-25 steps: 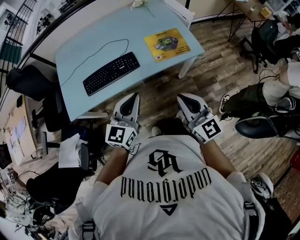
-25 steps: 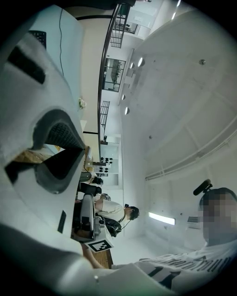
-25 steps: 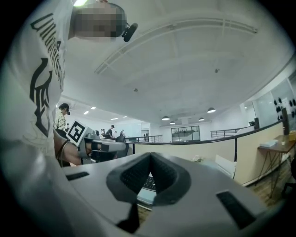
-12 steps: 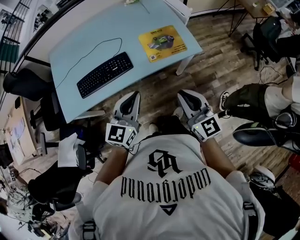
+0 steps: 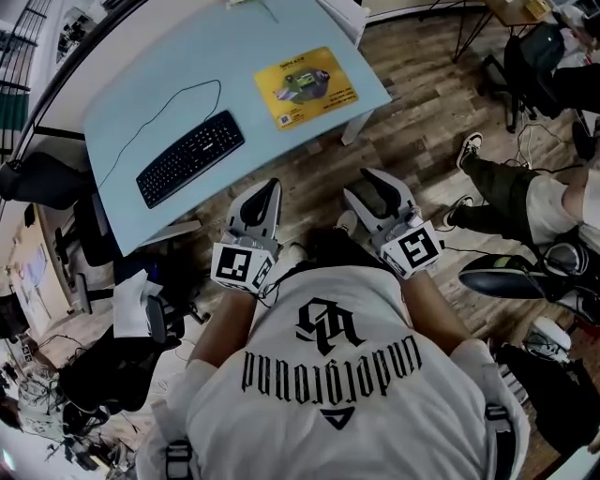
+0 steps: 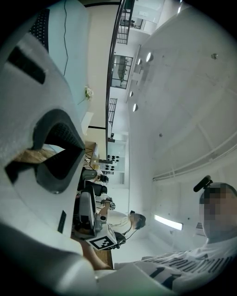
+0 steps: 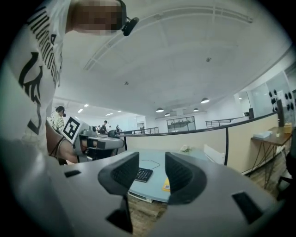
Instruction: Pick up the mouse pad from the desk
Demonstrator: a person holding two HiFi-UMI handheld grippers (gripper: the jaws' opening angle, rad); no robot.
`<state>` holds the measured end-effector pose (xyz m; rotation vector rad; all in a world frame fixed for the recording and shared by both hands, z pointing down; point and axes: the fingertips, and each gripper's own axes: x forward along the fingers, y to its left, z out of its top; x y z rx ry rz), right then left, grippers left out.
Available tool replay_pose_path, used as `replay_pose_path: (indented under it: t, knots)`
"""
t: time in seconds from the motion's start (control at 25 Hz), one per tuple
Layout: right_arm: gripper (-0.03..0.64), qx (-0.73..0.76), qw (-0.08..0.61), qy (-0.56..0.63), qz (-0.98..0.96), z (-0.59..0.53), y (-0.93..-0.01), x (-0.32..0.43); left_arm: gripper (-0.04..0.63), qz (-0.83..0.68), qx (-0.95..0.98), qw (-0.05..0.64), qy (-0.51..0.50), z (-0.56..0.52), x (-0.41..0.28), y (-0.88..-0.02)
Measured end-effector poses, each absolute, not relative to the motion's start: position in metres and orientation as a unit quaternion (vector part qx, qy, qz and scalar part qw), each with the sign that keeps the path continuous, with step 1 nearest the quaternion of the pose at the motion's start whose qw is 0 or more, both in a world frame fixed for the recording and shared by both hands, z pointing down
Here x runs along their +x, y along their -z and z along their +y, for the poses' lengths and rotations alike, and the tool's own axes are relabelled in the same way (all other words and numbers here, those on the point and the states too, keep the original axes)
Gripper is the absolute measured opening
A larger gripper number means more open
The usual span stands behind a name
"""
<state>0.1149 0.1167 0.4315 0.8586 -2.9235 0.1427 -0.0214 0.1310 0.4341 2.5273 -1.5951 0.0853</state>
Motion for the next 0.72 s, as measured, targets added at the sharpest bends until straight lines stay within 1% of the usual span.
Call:
replay_pose_path:
  t: [0.16, 0.32, 0.56, 0.72]
  knots:
    - [0.224, 0.285, 0.049, -0.055, -0.956, 0.092, -0.436, 0.135, 0.008, -0.524, 0.848, 0.077, -0.034, 0.103, 0.004, -0.436]
    - [0.273, 0.281, 0.053, -0.059, -0.957, 0.074, -0.440, 0.152, 0.008, -0.511, 0.856, 0.070, -0.038, 0.079, 0.033, -0.433]
    - [0.319, 0.297, 0.046, -0.062, -0.952, 0.047, -0.435, 0.180, 0.008, -0.512, 0.855, 0.066, -0.048, 0.057, 0.052, -0.430]
    - [0.328, 0.293, 0.048, -0.061, -0.953, 0.040, -0.440, 0.197, 0.008, -0.519, 0.851, 0.065, -0.050, 0.050, 0.061, -0.431]
